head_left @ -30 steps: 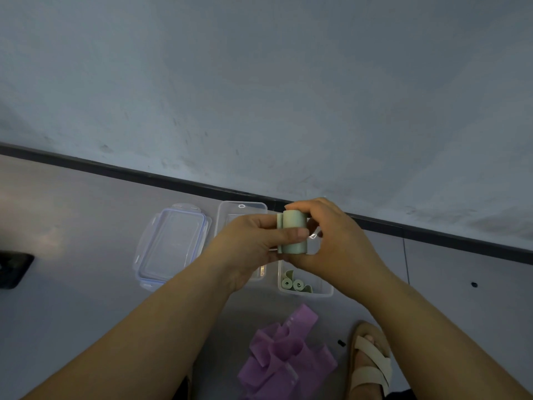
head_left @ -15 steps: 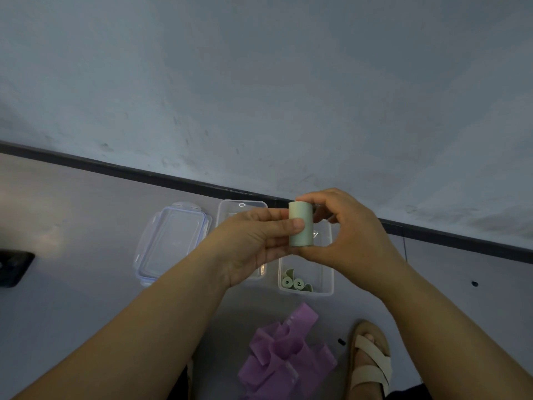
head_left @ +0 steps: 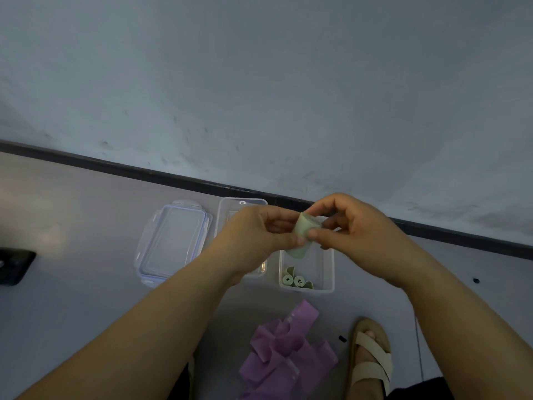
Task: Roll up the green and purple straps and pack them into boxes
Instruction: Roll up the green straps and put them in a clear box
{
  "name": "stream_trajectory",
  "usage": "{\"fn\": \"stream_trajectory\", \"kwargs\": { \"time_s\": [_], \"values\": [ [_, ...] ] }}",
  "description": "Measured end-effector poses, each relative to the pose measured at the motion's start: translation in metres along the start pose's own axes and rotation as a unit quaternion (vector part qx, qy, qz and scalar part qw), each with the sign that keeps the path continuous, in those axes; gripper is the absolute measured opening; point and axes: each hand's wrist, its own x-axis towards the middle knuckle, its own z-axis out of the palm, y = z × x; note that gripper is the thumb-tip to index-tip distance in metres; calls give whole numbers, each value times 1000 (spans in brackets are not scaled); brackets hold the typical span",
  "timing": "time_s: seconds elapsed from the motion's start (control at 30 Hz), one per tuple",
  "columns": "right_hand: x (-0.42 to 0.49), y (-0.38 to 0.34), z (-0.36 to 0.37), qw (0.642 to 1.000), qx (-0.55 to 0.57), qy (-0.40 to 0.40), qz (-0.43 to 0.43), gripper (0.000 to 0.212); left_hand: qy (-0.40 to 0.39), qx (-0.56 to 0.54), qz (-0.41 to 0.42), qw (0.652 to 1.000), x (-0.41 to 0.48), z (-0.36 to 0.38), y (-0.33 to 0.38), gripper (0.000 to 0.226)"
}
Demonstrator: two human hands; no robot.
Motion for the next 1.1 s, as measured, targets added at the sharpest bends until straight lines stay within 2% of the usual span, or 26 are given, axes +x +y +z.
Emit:
{"fn": "stream_trajectory", "kwargs": {
  "time_s": [0.13, 0.23, 0.5, 0.6, 0.67, 0.73, 0.83, 0.93, 1.03, 1.1],
  "values": [
    [-3, 4, -7, 999, 18, -35, 32, 34, 0, 61, 26, 998, 4, 4, -2, 37],
    [-9, 9, -13, 998, 12, -47, 43, 32, -24, 81, 44, 995, 6, 9, -3, 33],
    [-35, 44, -25, 997, -60, 5, 44, 20, -91, 133, 63, 985, 20, 49, -15, 23],
    [-45, 75, -24, 996, -50, 19, 75, 18, -115, 142, 38, 982, 28, 68, -33, 19],
    [-46, 103, -20, 993, -60, 25, 97, 16, -108, 189, 14, 976, 35, 74, -54, 14],
    [-44, 133, -17, 988, -81, 37, 122, 15, -96, 254, -23, 962, 46, 74, -80, 16],
    [-33, 180, -14, 979, -110, 55, 165, 15, -80, 377, -82, 919, 61, 67, -121, 21],
    [-15, 223, -10, 970, -131, 52, 200, 16, -44, 425, -125, 895, 75, 60, -163, 20],
    [9, 254, -2, 964, -164, 38, 204, 18, -36, 462, -118, 878, 92, 62, -192, 25],
    [28, 266, 8, 965, -190, 12, 182, 18, -57, 498, -79, 862, 106, 68, -204, 30]
  ]
}}
